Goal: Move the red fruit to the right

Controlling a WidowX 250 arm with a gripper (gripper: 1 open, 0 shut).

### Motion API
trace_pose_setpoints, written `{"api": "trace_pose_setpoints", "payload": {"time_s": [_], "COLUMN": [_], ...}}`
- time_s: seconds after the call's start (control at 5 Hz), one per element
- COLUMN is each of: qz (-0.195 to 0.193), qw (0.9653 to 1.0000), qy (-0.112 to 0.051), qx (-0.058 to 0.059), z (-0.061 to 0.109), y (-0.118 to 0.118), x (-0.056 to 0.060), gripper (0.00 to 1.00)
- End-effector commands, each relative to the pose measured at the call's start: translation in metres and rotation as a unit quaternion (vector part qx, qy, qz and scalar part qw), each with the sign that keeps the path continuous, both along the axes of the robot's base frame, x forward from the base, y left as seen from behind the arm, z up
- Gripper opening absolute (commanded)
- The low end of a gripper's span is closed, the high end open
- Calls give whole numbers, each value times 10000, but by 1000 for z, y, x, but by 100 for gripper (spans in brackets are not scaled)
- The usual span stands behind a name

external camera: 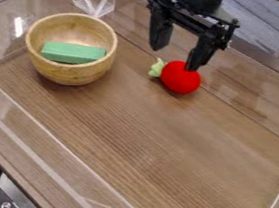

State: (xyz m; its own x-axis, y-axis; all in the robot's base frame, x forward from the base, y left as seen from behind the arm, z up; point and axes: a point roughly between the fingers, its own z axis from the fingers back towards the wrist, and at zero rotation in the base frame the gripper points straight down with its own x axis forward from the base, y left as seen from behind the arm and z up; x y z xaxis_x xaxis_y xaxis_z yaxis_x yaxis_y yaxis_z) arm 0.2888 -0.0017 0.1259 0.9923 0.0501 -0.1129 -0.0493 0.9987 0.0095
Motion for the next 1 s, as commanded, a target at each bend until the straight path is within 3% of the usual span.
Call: {"api": "trace_pose_setpoints", "payload": {"time_s": [0.0, 0.2, 0.4, 0.6, 0.8], "qz": [231, 365, -200, -677, -499], "qw": [9990, 9984, 9987, 9969, 9983], "qy": [-366, -415, -447, -358, -255], "qx": [59, 130, 131, 177, 164], "z": [21, 25, 33, 30, 33], "y": [7, 10, 12, 16, 15], "x": [10, 12, 18, 20, 14], "gripper": [100, 100, 100, 100, 100]}}
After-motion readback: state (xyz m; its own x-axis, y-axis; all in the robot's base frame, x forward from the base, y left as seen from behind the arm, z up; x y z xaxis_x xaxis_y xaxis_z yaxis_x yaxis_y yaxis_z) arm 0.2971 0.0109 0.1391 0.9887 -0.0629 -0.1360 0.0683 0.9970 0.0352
